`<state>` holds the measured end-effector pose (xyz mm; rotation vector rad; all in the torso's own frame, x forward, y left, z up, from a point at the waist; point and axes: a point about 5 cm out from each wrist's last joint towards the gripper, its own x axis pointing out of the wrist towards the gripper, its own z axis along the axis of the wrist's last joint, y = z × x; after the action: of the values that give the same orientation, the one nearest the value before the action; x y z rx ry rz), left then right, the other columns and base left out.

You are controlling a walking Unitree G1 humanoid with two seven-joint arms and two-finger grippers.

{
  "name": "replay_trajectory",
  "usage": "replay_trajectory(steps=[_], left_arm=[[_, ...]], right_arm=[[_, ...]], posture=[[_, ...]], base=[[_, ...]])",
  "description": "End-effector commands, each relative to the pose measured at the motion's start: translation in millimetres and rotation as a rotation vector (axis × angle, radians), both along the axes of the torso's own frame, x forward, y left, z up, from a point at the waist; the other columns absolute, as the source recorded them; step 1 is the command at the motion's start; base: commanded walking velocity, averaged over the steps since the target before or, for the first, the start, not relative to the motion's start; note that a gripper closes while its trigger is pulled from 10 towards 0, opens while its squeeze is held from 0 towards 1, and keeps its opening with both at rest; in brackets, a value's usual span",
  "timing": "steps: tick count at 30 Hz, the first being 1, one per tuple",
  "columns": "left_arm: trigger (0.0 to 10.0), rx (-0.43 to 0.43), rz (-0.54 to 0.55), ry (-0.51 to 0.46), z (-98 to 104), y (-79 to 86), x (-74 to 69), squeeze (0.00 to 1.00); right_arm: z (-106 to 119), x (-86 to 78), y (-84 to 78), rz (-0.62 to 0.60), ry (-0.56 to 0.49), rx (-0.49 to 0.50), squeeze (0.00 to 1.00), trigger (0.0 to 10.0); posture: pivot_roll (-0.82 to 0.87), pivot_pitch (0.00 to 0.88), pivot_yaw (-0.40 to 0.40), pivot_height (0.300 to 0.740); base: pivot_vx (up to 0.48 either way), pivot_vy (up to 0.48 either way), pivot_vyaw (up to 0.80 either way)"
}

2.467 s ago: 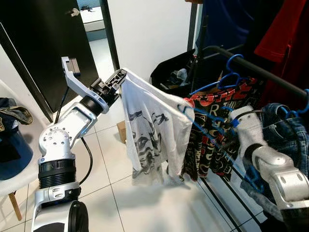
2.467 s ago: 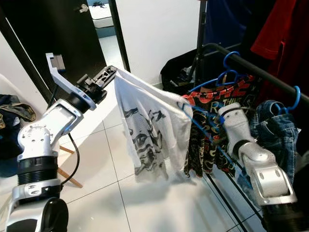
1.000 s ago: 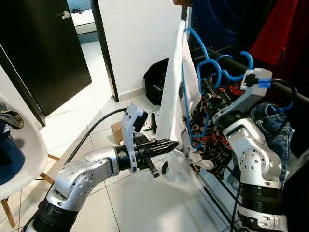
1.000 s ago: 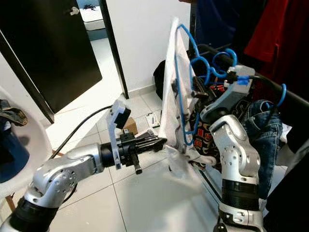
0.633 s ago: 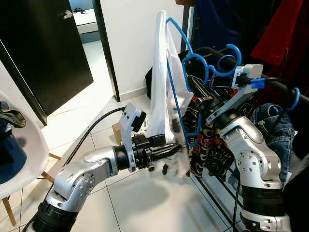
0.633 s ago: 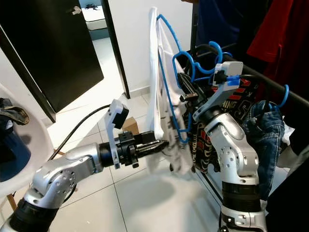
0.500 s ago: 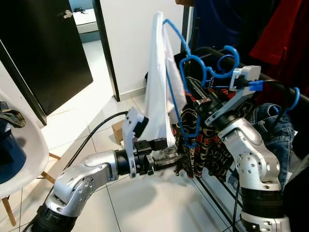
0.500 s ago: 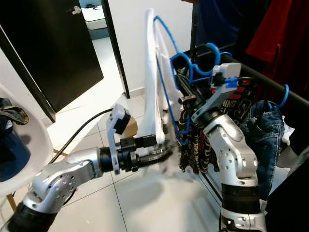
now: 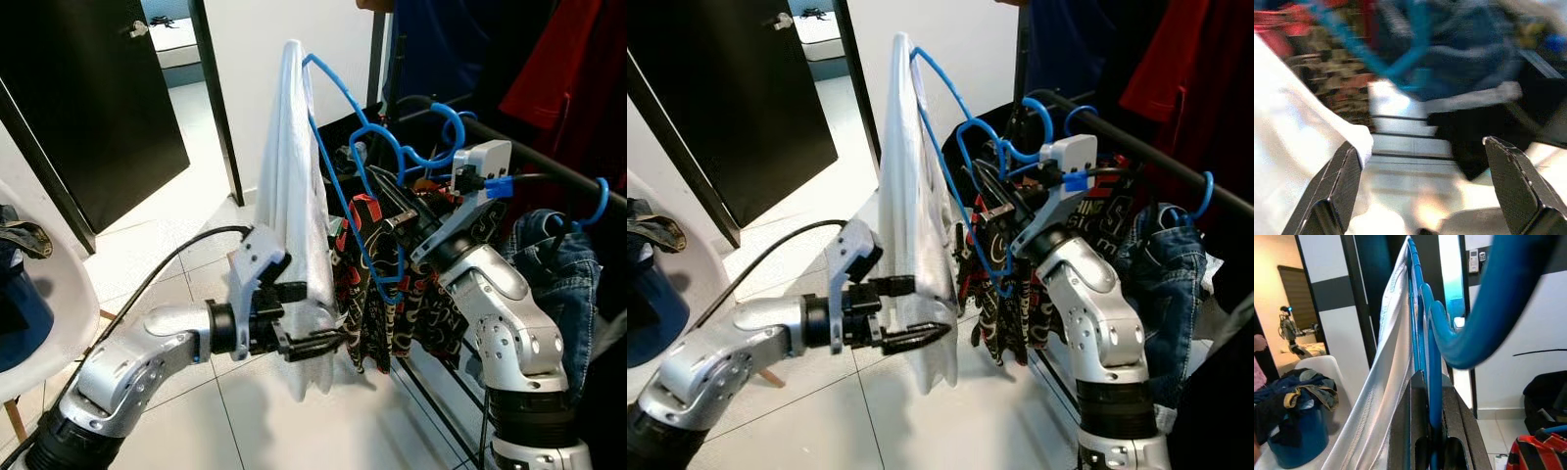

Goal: Hang hanger

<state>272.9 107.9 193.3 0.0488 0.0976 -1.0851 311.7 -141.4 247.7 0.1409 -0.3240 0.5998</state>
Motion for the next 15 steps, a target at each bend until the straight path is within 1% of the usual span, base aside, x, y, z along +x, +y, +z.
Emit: replay_trajectory(steps=[1, 2, 3, 4, 5, 6, 7, 8, 9, 10, 12, 13, 15], left_arm=[[10.0, -0.004, 0.154, -0.058, 9, 18.3, 15.9, 1.00], [10.0, -0.004, 0.154, -0.058, 9, 18.3, 15.9, 1.00], [10.0, -0.059, 0.264, -0.097, 20, 28.3, 26.4, 1.00], [10.0, -0.059, 0.264, -0.097, 20, 28.3, 26.4, 1.00], [10.0, -0.147, 0.284, -0.117, 31, 31.8, 27.3, 1.00], [10.0, -0.210, 0.210, -0.120, 39, 28.5, 18.7, 1.00], [10.0, -0.210, 0.210, -0.120, 39, 28.5, 18.7, 1.00], [10.0, -0.249, 0.090, -0.097, 41, 22.3, 5.5, 1.00], [10.0, -0.249, 0.090, -0.097, 41, 22.3, 5.5, 1.00], [10.0, -0.255, 0.005, -0.088, 41, 18.6, -4.2, 1.00], [10.0, -0.255, 0.005, -0.088, 41, 18.6, -4.2, 1.00], [10.0, -0.251, -0.021, -0.085, 40, 21.7, -6.1, 0.93], [10.0, -0.246, -0.002, -0.095, 40, 24.1, -3.5, 0.93]], right_arm=[[3, -1.9, 0.7, -0.005, -0.038, -0.006, 0.00, 10.0], [3, -1.9, 0.7, -0.005, -0.038, -0.006, 0.00, 10.0], [2, -1.2, -1.2, -0.019, -0.036, -0.009, 0.00, 10.0], [2, -1.2, -1.2, -0.019, -0.036, -0.009, 0.00, 10.0], [1, -0.5, -3.0, -0.032, -0.033, -0.011, 0.00, 10.0], [0, 0.1, -4.2, -0.043, -0.031, -0.016, 0.00, 10.0], [0, 0.1, -4.2, -0.043, -0.031, -0.016, 0.00, 10.0], [-1, 0.4, -4.8, -0.049, -0.030, -0.016, 0.00, 10.0], [-1, 0.4, -4.8, -0.049, -0.030, -0.016, 0.00, 10.0], [-1, 0.6, -5.0, -0.053, -0.030, -0.017, 0.00, 10.0], [-1, 0.6, -5.0, -0.053, -0.030, -0.017, 0.00, 10.0], [-2, 0.7, -4.8, -0.055, -0.033, -0.020, 0.00, 10.0], [-2, 0.6, -4.7, -0.054, -0.034, -0.021, 0.00, 10.0]], posture=[[0.02, 0.000, 0.030, 0.740], [0.02, 0.000, 0.030, 0.740], [0.02, 0.000, 0.030, 0.740], [0.02, 0.000, 0.030, 0.740], [0.02, 0.000, 0.030, 0.740], [0.02, 0.000, 0.030, 0.740], [0.02, 0.000, 0.030, 0.740], [0.02, 0.000, 0.030, 0.740], [0.02, 0.000, 0.030, 0.740], [0.02, 0.000, 0.028, 0.740], [0.02, 0.000, 0.028, 0.740], [0.01, 0.000, 0.028, 0.740], [0.01, 0.000, 0.028, 0.740]], base=[[0.000, 0.000, 0.00], [0.000, 0.000, 0.00], [0.000, 0.000, 0.00], [0.000, 0.000, 0.00], [0.000, 0.000, 0.00], [0.000, 0.000, 0.00], [0.000, 0.000, 0.00], [0.000, 0.000, 0.00], [0.000, 0.000, 0.00], [0.000, 0.000, 0.00], [0.000, 0.000, 0.00], [0.000, 0.000, 0.00], [0.000, 0.000, 0.00]])
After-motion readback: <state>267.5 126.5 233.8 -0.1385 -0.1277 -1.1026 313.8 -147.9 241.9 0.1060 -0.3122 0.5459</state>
